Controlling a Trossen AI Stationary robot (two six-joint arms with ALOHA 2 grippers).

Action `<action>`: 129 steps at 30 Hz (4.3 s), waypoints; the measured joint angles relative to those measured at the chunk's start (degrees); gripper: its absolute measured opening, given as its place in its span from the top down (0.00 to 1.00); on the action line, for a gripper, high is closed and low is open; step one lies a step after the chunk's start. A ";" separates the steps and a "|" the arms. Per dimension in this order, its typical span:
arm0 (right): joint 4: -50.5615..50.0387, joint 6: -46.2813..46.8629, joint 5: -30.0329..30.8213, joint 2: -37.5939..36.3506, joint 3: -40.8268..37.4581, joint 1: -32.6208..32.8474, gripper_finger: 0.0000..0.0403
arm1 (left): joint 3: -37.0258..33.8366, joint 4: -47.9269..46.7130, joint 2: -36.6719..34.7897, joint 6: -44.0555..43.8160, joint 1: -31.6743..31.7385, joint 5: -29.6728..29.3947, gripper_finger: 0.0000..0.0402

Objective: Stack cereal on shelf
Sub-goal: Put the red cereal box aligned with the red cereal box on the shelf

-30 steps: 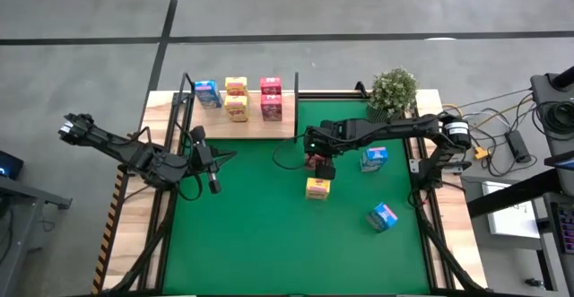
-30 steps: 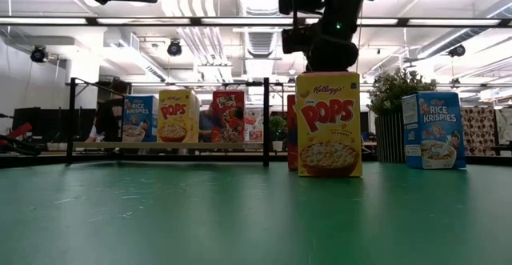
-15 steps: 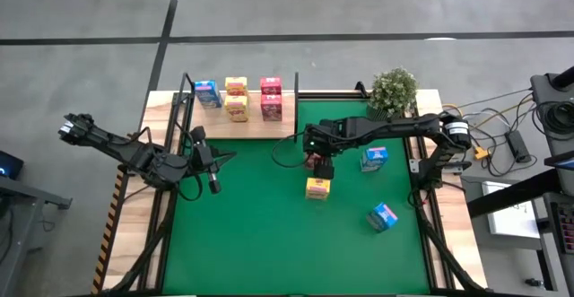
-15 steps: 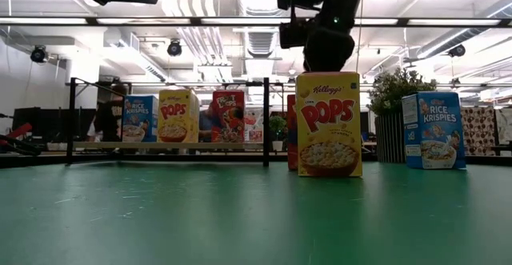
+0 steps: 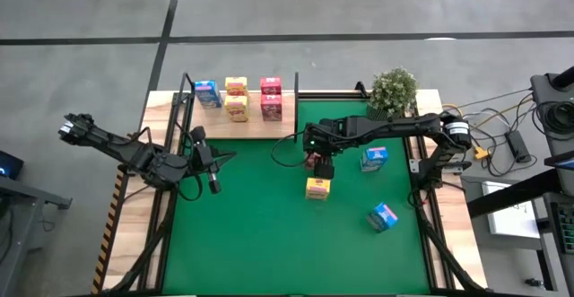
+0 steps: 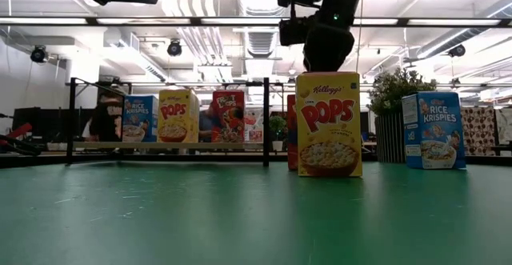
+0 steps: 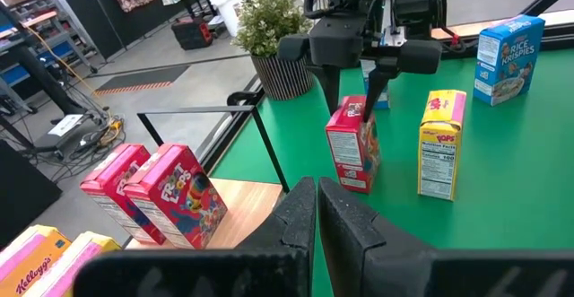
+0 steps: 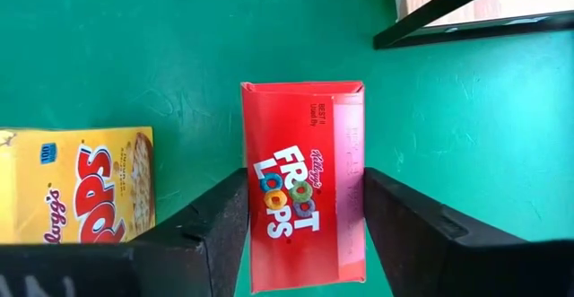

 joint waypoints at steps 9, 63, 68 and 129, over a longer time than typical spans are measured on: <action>-0.08 0.00 -0.21 0.00 0.41 0.00 0.55 | -0.01 0.00 -0.01 0.00 0.01 0.00 1.00; -14.77 -19.61 1.86 31.08 56.04 -6.77 0.56 | 0.29 0.17 0.01 1.99 0.02 0.00 1.00; -14.70 -19.76 1.79 31.08 56.04 -7.22 0.56 | 0.29 0.15 0.01 1.99 0.02 0.00 1.00; -11.58 -20.08 1.99 32.15 54.14 -8.02 0.56 | 0.30 0.20 -0.01 2.80 0.02 0.00 1.00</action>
